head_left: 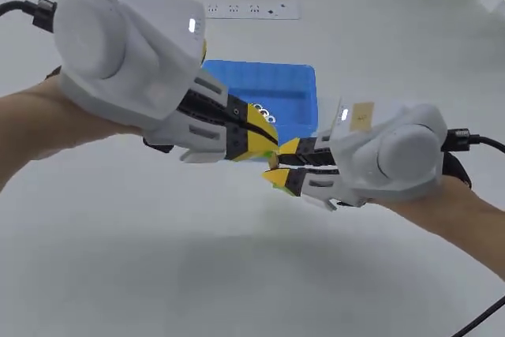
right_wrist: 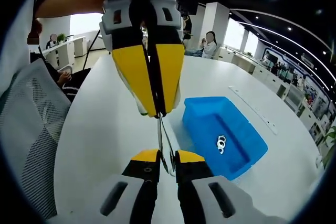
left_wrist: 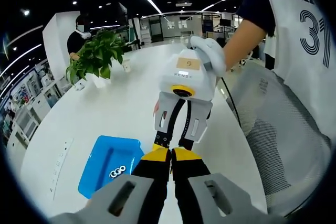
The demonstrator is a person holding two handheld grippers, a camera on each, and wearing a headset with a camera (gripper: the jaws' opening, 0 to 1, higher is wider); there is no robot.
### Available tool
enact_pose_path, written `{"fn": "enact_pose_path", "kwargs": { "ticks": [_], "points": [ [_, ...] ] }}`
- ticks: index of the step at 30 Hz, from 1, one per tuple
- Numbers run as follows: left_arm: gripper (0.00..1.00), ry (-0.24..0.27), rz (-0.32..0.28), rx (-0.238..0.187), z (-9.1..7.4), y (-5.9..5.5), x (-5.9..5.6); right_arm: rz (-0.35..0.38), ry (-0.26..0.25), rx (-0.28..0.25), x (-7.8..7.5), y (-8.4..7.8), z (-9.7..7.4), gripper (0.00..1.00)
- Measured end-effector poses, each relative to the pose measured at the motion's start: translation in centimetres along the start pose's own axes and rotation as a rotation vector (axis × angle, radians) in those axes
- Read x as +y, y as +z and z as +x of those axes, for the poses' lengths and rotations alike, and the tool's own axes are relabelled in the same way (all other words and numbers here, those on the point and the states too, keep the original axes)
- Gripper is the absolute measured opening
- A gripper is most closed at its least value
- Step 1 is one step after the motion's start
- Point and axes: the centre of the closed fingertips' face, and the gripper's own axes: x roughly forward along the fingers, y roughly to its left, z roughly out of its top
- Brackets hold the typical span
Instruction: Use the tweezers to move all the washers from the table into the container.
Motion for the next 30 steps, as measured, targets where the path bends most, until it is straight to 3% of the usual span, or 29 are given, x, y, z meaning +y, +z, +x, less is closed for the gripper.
{"fn": "enact_pose_path", "kwargs": {
  "ticks": [5,13,30],
  "points": [
    [0.05,0.001,-0.013,0.002,0.35,-0.34,0.55,0.019,0.003,0.007,-0.38,-0.49,0.48,0.13],
    [0.05,-0.012,-0.020,0.017,0.85,-0.59,0.10,0.032,0.012,0.008,-0.21,-0.99,0.96,0.13],
    [0.05,-0.021,-0.037,0.018,0.84,0.02,-0.35,0.060,0.015,0.006,-0.13,-1.08,0.85,0.12]
  ]
}}
